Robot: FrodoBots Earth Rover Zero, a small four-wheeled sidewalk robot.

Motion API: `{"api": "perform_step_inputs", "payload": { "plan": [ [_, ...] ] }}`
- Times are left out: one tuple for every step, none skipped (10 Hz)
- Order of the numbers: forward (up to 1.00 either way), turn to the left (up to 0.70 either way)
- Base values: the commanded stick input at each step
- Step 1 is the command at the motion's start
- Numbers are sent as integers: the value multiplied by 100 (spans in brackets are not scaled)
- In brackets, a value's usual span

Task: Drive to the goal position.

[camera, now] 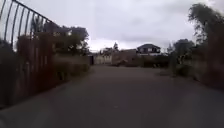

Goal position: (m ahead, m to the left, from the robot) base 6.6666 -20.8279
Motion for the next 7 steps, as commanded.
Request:
{"api": "perform_step_inputs", "payload": {
  "plan": [
    [70,0],
    [70,0],
    [70,0],
    [70,0],
    [70,0],
    [70,0],
    [70,0]
  ]
}}
